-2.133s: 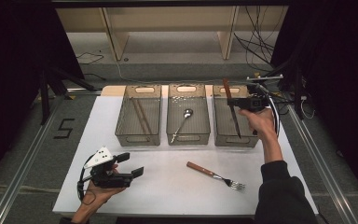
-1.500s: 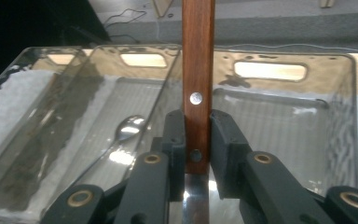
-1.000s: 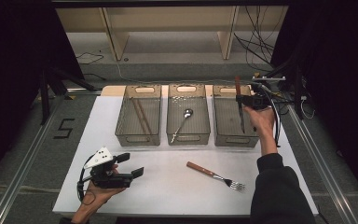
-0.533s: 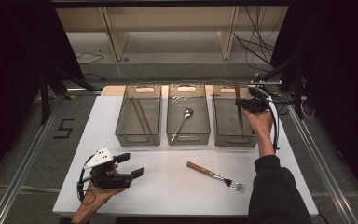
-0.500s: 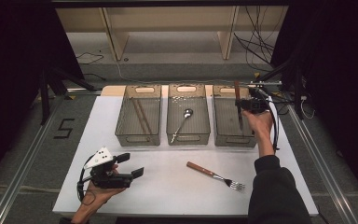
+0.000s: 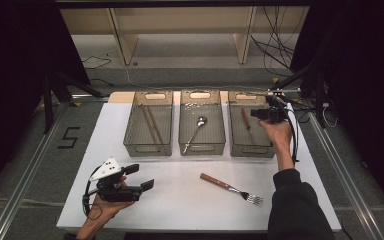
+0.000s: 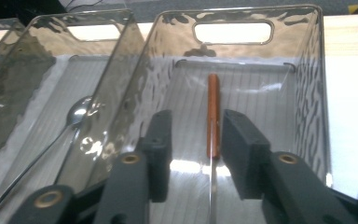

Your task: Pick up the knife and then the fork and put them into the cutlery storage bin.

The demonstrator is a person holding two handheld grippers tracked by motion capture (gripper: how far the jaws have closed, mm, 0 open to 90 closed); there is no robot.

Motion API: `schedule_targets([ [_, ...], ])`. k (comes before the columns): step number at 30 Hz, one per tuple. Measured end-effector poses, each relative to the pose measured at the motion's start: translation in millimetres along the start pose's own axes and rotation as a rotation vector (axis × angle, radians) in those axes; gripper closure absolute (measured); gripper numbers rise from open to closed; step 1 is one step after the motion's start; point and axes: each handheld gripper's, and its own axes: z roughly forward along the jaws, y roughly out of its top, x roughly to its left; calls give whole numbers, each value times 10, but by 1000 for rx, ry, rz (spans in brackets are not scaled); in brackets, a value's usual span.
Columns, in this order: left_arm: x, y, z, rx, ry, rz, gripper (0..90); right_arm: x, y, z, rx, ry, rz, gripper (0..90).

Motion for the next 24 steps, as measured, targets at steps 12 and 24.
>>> schedule_targets([
  [12, -3, 2, -8, -9, -2, -1, 157, 354, -113, -382, -16, 145, -175, 406],
  [24, 13, 1, -14, -19, -1, -13, 157, 715, -460, -602, 32, 278, -324, 336],
])
